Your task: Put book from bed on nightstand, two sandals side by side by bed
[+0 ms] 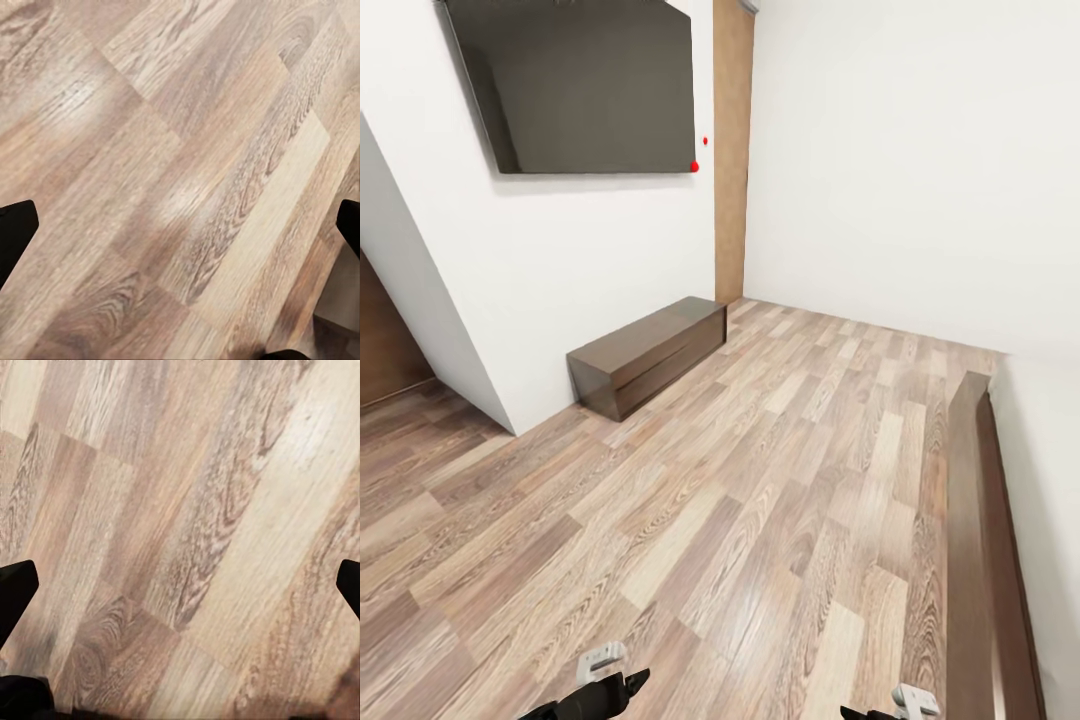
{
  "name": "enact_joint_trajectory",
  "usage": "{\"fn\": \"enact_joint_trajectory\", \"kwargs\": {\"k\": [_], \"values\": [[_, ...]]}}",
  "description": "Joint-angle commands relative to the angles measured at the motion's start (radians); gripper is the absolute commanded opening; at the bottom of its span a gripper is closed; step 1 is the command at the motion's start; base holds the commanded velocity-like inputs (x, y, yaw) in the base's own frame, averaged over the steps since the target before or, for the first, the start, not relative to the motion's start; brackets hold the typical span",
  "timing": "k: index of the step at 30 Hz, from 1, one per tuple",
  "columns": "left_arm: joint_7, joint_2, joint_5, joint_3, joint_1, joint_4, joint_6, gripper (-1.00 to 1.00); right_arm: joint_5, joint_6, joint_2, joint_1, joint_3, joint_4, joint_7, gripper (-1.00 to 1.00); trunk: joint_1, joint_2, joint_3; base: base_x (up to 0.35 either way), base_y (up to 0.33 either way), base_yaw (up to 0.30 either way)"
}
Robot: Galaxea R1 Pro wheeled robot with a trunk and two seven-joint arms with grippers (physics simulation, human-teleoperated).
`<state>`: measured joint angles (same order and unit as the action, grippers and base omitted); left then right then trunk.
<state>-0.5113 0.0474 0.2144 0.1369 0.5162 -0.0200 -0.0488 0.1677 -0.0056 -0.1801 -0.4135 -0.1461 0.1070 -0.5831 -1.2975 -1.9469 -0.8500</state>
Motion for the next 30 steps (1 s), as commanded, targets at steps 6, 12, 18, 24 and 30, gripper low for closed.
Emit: {"fn": "enact_joint_trajectory", "kwargs": {"k": [6, 12, 18, 24, 30], "values": [[-0.004, -0.001, -0.002, 0.006, 0.001, 0.002, -0.002, 1.00, 0.004, -0.001, 0.000, -0.001, -0.003, -0.005, -0.003, 1.00, 0.023, 0.042, 0.018, 0.000, 0.000, 0.000], [-0.004, -0.004, -0.003, 0.007, 0.001, 0.002, -0.002, 1.00, 0.004, -0.001, 0.001, -0.001, -0.003, -0.046, -0.003, 1.00, 0.046, 0.084, 0.037, 0.000, 0.000, 0.000], [-0.004, -0.004, -0.002, 0.007, 0.001, 0.002, -0.002, 1.00, 0.005, -0.001, 0.001, -0.001, -0.003, -0.057, -0.003, 1.00, 0.069, 0.126, 0.056, 0.000, 0.000, 0.000], [-0.004, -0.004, -0.002, 0.007, 0.001, 0.002, -0.002, 1.00, 0.005, -0.001, 0.001, -0.001, -0.003, -0.059, -0.003, 1.00, 0.092, 0.168, 0.074, 0.000, 0.000, 0.000], [-0.004, -0.007, -0.001, 0.007, 0.001, 0.002, -0.002, 1.00, 0.006, -0.001, 0.001, -0.001, -0.003, -0.059, -0.003, 1.00, 0.115, 0.210, 0.093, 0.000, 0.000, 0.000]]}}
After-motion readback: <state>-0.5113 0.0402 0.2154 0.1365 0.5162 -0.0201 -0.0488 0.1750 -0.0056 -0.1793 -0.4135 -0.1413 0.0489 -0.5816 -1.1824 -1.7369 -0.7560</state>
